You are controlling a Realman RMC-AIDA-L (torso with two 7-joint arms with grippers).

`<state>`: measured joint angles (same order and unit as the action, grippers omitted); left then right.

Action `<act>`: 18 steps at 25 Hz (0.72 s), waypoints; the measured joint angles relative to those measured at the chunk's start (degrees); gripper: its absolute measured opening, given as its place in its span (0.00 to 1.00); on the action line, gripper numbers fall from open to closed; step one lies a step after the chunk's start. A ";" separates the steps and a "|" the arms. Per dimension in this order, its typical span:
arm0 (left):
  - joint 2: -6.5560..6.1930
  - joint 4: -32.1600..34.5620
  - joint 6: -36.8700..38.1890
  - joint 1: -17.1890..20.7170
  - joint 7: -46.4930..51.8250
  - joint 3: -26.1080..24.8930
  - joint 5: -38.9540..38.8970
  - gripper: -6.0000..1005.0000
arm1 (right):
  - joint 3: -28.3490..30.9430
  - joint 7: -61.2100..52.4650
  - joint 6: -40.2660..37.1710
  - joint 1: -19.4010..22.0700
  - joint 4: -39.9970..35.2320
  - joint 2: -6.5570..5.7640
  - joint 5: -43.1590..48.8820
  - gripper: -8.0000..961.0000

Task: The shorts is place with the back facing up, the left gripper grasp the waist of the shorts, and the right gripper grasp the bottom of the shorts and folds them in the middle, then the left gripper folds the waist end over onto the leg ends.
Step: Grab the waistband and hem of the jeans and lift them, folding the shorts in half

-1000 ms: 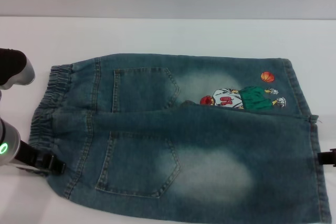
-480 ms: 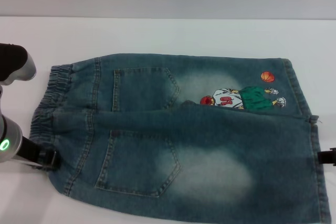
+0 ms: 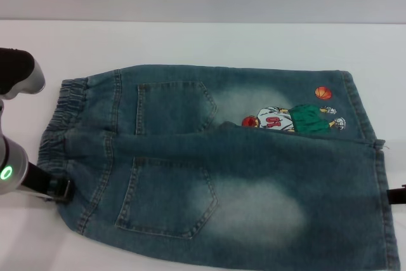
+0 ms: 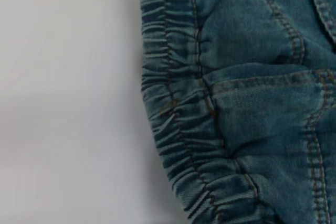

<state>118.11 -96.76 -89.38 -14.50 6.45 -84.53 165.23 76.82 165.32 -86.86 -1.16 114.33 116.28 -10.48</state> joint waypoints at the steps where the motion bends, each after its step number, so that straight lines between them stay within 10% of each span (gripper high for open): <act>1: 0.01 -0.12 -0.01 -0.01 0.01 0.03 0.00 0.41 | -0.01 0.00 -0.40 -0.06 0.13 0.00 -0.04 0.68; 18: 0.10 -3.50 -0.75 -0.74 0.14 0.80 -0.05 0.30 | -4.43 0.00 -6.50 -0.37 -0.07 0.37 -0.24 0.68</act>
<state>118.21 -100.26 -90.13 -15.23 6.59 -83.73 165.18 72.38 165.32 -93.36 -1.54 114.26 116.65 -10.72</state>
